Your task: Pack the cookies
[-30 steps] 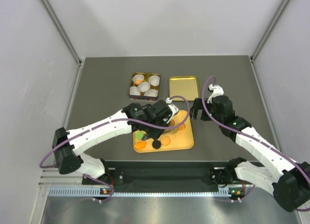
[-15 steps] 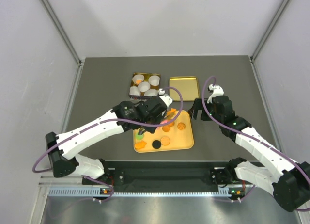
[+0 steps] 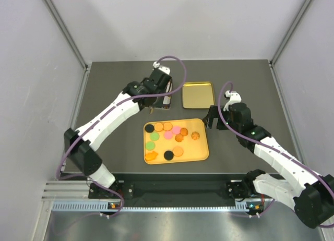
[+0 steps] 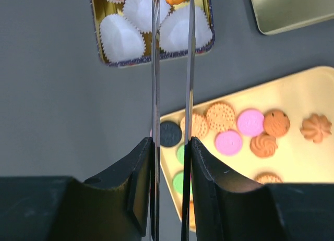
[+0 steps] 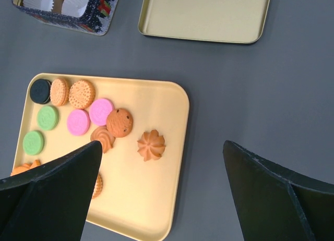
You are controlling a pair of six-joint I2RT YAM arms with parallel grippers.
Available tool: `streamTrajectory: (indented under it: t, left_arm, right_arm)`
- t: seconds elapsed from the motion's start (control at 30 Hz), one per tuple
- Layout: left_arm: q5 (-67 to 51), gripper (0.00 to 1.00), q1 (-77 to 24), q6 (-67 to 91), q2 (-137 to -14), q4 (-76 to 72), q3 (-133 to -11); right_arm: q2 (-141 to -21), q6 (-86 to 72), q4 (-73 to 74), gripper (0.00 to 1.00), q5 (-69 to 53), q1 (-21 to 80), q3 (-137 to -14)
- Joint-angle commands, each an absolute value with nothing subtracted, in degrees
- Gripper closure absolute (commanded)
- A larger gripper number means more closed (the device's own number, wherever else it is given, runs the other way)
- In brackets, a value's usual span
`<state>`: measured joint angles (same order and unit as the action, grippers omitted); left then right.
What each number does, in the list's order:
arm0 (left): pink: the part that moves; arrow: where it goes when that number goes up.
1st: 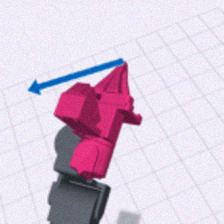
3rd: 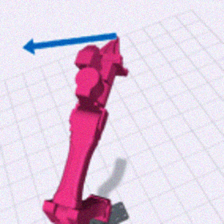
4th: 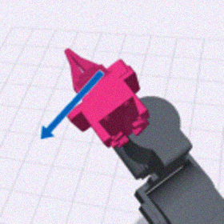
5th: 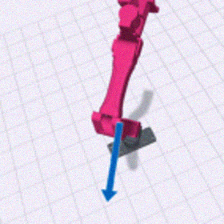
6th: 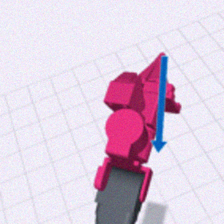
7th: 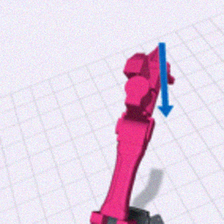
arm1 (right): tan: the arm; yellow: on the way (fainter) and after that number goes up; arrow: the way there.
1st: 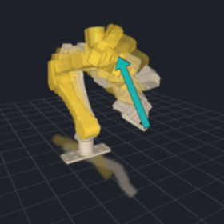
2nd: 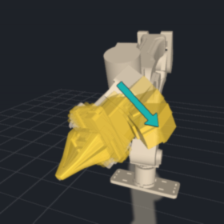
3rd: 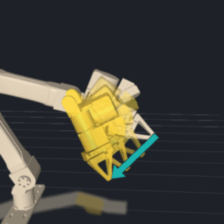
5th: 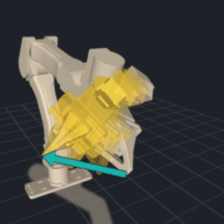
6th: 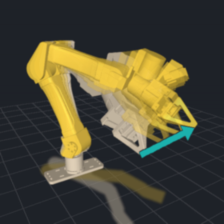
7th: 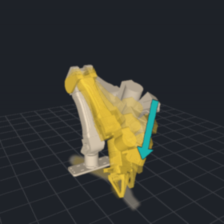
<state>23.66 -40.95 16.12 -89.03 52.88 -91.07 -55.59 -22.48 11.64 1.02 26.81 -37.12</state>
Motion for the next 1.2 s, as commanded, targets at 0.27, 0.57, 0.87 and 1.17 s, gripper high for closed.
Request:
streamTrajectory:
  t: [0.27, 0.57, 0.87, 1.17]
  left_arm:
    - [20.4, 0.78, -35.1, 13.8, -101.2, 43.6, -99.9]
    - [18.6, 0.76, -34.2, 13.5, -108.6, 44.6, -105.3]
    - [19.2, 0.75, -34.1, 13.8, -109.1, 43.9, -104.1]
    - [19.6, 0.75, -33.3, 14.4, -107.7, 42.6, -101.7]
  right_arm:
    - [-54.1, -21.8, 10.3, 0.00, 1.0, 26.3, -37.5]
    - [-53.5, -21.7, 10.2, 0.00, 0.8, 26.3, -37.4]
    - [-53.6, -21.9, 10.3, 0.00, 0.5, 26.3, -37.4]
    - [-53.5, -21.8, 10.3, 0.00, 0.4, 26.3, -37.4]
